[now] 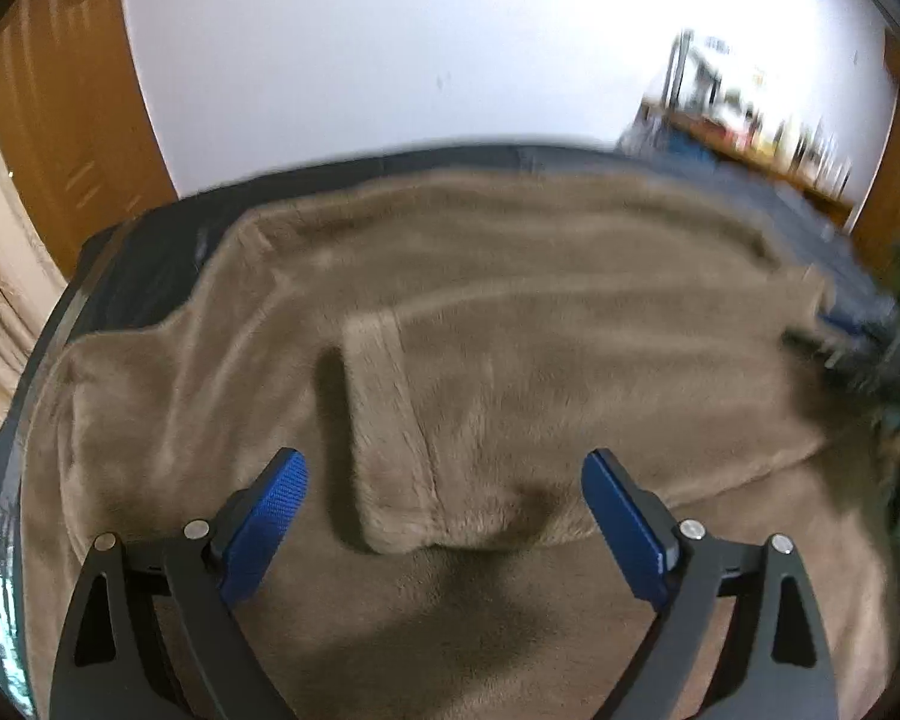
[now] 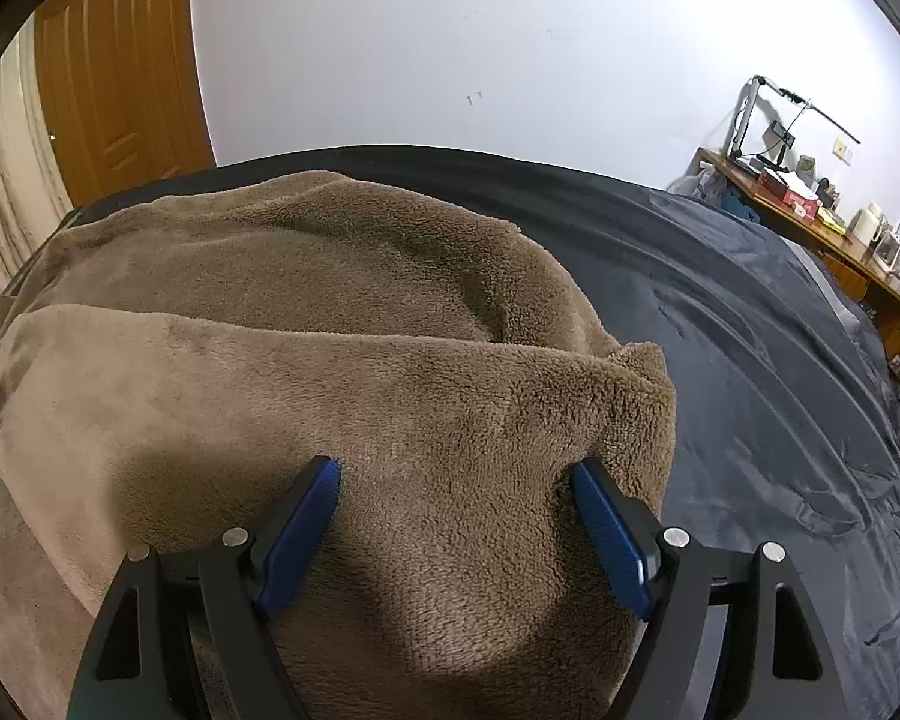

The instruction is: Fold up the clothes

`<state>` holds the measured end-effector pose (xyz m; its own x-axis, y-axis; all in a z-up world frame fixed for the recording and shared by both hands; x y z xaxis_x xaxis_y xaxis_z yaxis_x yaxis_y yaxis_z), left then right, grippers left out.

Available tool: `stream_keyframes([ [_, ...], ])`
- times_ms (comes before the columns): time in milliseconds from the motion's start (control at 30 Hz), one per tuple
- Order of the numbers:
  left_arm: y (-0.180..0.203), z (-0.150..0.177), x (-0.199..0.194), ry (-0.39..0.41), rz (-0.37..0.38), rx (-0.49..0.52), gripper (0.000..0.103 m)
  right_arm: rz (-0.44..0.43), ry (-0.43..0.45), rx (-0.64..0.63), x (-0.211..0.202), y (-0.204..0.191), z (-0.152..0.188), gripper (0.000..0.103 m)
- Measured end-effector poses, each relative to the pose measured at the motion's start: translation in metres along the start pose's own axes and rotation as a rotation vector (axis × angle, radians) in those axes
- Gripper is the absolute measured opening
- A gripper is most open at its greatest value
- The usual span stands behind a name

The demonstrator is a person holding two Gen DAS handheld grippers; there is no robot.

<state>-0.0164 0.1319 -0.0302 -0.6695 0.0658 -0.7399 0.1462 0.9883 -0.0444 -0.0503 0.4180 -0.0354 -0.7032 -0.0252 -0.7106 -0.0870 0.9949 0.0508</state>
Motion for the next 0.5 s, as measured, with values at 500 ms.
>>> stream_keyframes([
  [500,-0.015,0.03,0.0,-0.029,0.021,-0.136,0.101,-0.008,-0.001,0.002,0.004,0.001,-0.001,0.083],
])
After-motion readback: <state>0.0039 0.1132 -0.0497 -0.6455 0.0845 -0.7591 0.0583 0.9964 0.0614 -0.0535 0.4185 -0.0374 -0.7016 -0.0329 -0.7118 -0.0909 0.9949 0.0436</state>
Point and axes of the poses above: each gripper's, at about its wrist camera, not at the fingertips, and x roughly the way its jaws point, y to its right, z to its underside, the point moved 3 cm from there along x, roughly the way its jaws point, and after that the axes turned 6 degrees about y, right-handed, at the moved point
